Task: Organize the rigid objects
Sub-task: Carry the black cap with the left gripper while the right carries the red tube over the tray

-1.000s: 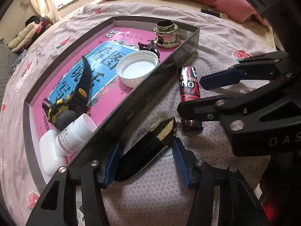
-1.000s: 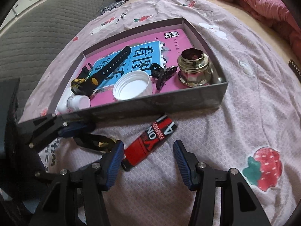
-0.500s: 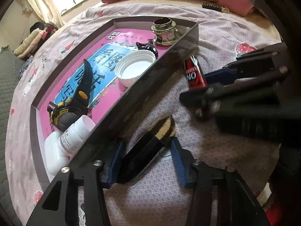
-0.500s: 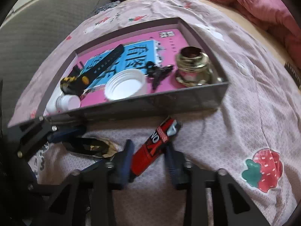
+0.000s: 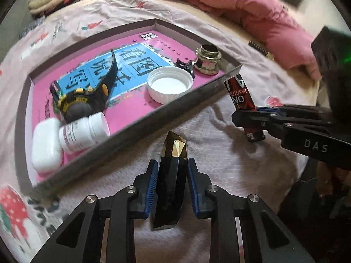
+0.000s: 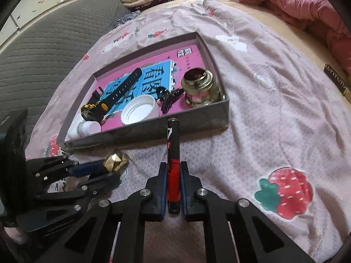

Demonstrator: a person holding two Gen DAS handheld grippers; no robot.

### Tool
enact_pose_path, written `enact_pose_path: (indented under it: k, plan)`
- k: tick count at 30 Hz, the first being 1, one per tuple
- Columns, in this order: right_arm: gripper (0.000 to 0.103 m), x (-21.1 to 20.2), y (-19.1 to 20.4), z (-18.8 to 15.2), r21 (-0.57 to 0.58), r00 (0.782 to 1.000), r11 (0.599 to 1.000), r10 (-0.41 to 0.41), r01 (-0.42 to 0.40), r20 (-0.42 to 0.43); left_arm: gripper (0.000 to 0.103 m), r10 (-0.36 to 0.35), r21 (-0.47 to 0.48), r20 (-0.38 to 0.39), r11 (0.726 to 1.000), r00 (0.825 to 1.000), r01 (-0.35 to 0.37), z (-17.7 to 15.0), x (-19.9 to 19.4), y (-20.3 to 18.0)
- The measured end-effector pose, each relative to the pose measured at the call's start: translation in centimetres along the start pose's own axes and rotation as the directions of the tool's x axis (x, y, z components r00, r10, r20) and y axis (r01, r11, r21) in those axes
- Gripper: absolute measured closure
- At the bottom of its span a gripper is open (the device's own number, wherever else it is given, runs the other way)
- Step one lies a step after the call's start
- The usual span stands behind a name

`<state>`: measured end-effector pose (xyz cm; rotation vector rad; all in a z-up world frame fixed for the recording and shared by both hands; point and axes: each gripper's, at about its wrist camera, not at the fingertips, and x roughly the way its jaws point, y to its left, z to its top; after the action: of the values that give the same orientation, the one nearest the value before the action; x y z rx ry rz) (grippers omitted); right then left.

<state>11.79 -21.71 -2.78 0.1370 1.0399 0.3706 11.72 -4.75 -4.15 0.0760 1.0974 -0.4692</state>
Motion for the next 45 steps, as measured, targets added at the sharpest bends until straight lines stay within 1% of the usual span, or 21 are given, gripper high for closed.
enact_pose_path:
  k: [1,5,9,12,18,21,27,29,33,36,40,42,45]
  plan:
    - [0.092,-0.3,-0.1,0.0,0.002,1.0,1.0,0.002,-0.002,0.009,0.076,-0.022,-0.018,0.0,1.0,1.0,0.022,-0.1,-0.2,0.0]
    - [0.092,-1.3,-0.3,0.2,-0.004,0.999,1.0,0.005,-0.005,0.046,0.076,-0.05,-0.074,0.014,0.996,0.999,0.051,-0.7,-1.1,0.2]
    - [0.092,-2.0,0.0,0.3,-0.022,0.997,1.0,0.02,-0.018,0.078,0.076,-0.045,-0.103,0.039,0.994,0.998,0.049,-1.0,-1.9,0.2]
    - [0.092,-2.5,0.7,0.5,-0.051,0.994,0.998,0.048,-0.043,0.099,0.076,-0.046,-0.123,0.062,0.991,0.997,0.053,-1.0,-3.0,0.2]
    - [0.092,-3.6,2.4,1.0,-0.125,0.982,0.99,0.09,-0.07,0.167,0.077,-0.027,-0.148,0.133,0.988,0.991,0.047,-0.9,-5.6,0.2]
    - [0.092,-4.2,2.9,1.3,-0.15,0.975,0.986,0.106,-0.077,0.196,0.076,-0.028,-0.165,0.171,0.985,0.985,0.057,-0.6,-6.5,0.5]
    - [0.092,-4.5,3.6,1.8,-0.183,0.967,0.98,0.121,-0.08,0.223,0.077,0.021,-0.177,0.222,0.984,0.975,0.019,-0.4,-7.7,0.9]
    - [0.092,-4.4,3.6,2.0,-0.187,0.967,0.979,0.12,-0.077,0.227,0.077,0.05,-0.189,0.246,0.982,0.968,-0.003,-0.4,-8.4,1.3]
    - [0.092,-4.4,3.7,2.5,-0.203,0.963,0.977,0.116,-0.067,0.241,0.077,0.106,-0.249,0.291,0.968,0.951,-0.032,-0.5,-9.8,3.4]
    - [0.092,-4.4,3.7,2.9,-0.208,0.961,0.976,0.113,-0.06,0.253,0.077,0.165,-0.289,0.3,0.954,0.94,-0.075,-0.5,-10.4,5.4]
    - [0.092,-4.2,3.3,3.4,-0.196,0.96,0.979,0.111,-0.061,0.256,0.077,0.212,-0.323,0.309,0.94,0.927,-0.107,-0.6,-10.7,7.3]
    - [0.092,-4.0,3.3,3.6,-0.198,0.962,0.978,0.11,-0.06,0.251,0.077,0.221,-0.336,0.317,0.936,0.922,-0.109,-0.7,-10.7,8.0]
    - [0.092,-3.5,3.3,3.8,-0.2,0.965,0.978,0.105,-0.056,0.241,0.077,0.223,-0.351,0.311,0.93,0.924,-0.107,-0.5,-10.1,8.6]
